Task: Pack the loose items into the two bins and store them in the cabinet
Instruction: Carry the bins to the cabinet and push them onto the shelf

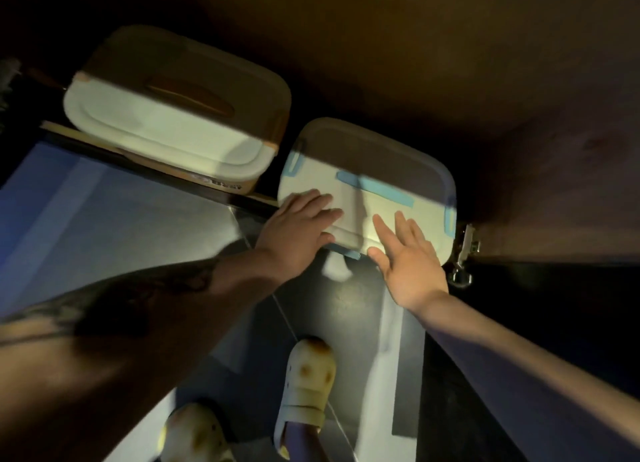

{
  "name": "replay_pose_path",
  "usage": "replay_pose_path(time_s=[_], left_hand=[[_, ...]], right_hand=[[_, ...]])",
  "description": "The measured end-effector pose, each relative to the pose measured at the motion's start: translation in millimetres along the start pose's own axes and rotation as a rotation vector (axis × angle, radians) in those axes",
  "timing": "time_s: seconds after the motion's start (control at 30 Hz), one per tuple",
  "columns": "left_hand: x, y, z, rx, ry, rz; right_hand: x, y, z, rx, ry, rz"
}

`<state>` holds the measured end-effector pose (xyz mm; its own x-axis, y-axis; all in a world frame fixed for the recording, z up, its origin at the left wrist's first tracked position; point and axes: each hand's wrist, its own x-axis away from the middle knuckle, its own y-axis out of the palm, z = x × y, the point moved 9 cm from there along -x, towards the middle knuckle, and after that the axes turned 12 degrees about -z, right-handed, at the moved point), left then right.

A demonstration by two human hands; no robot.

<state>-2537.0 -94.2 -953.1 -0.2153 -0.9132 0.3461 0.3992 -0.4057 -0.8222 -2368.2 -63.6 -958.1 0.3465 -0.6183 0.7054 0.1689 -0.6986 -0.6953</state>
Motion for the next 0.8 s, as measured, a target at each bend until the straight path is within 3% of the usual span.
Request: replay_pose_path(time_s=[0.23, 0.4, 0.5, 0.6, 0.8], left_hand=[[-31, 2, -13, -0.115, -0.100, -0.118], [-38, -4, -7, 0.021, -0.243, -0.252], [5, -12, 10, 0.141, -0.254, -0.225], [65, -35, 10, 0.205, -0.294, -0.149], [164, -125, 0, 0.283, -0.510, -0.074]], right_hand=[[-31, -12, -1, 0.115, 0.080, -0.107], [-29, -36, -11, 0.107, 0.161, -0.121], [6, -41, -30, 0.131, 0.085, -0.067], [47, -46, -56, 0.159, 0.010, -0.123], [137, -106, -132, 0.311, -0.132, -0.133]])
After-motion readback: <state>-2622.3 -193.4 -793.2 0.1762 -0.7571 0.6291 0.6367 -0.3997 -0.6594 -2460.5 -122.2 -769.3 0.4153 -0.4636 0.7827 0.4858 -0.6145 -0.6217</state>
